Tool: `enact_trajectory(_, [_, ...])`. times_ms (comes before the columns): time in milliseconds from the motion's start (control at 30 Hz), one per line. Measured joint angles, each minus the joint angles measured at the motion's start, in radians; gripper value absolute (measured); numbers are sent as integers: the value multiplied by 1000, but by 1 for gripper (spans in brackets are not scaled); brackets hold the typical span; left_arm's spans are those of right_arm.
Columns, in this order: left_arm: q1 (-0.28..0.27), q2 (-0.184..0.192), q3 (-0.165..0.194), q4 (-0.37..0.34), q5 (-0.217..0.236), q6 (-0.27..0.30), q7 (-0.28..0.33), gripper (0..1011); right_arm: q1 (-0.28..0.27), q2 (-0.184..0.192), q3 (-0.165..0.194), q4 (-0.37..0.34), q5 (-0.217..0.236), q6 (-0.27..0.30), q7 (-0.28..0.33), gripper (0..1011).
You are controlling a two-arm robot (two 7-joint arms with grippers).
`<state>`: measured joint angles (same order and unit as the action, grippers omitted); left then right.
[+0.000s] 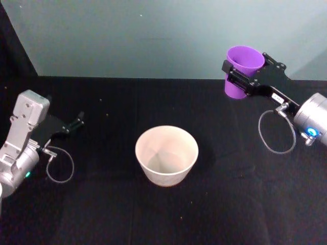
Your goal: Pick up the cup and pour the mung beans from the cup into the bowl.
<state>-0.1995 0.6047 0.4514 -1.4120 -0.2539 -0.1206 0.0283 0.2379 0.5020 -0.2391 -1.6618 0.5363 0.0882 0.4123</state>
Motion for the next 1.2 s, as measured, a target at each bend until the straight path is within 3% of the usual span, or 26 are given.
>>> enact_trajectory(1200, [0,0,0,0,0,0,0,1000,0,0,0,0,0,0,0,751])
